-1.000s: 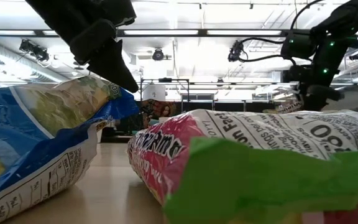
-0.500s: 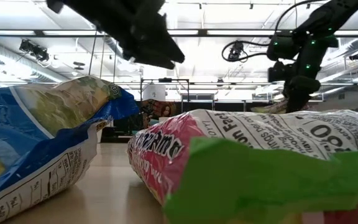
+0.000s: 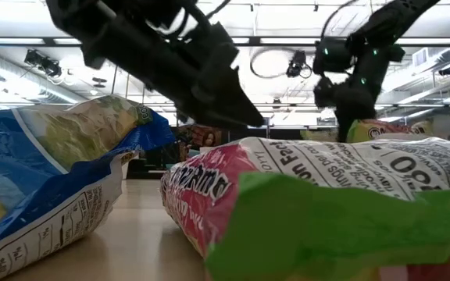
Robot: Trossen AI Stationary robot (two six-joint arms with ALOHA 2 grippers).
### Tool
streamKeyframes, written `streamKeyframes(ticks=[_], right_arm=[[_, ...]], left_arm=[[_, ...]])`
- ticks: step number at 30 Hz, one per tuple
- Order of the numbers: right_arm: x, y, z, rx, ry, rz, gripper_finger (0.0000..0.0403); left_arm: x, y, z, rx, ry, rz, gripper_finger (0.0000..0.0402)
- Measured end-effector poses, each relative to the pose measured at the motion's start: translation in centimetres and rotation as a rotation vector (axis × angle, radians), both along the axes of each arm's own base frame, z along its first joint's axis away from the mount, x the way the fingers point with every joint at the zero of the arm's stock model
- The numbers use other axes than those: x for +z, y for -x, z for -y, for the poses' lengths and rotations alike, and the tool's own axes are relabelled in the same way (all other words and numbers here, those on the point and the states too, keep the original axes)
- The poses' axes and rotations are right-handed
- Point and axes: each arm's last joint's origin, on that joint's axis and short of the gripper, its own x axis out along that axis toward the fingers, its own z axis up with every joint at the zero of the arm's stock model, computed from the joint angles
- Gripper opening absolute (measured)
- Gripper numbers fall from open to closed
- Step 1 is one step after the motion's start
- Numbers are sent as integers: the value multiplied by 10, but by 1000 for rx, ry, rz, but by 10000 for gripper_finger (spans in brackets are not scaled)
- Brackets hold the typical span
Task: Sort Maruchan noodles
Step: Put the green noodle pack into the right white bin
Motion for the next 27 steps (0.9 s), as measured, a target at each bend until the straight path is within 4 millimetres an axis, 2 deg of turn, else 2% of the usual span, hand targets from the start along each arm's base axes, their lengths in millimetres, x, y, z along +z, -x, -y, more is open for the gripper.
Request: streamKeyframes(ticks=[4,9,13,18,23,27], right_arm=[[23,-21,-12,48,-4,149,146],[31,-35,-26,204,78,224,146],[25,-30,-32,423,227,115,146],[22,-25,-35,667,320,20,146],[22,-24,-36,817,369,17,147],[21,-21,-37,881,352,1,147]], left_arm=[[-13,-9,-2,9,11,53,286],[-32,-20,-13,32,3,89,286],[-46,-36,-21,23,14,70,286],[-53,-60,-29,-21,-18,64,286],[-52,-83,-44,-1,-62,89,286],[-49,-90,-62,29,-71,92,286]])
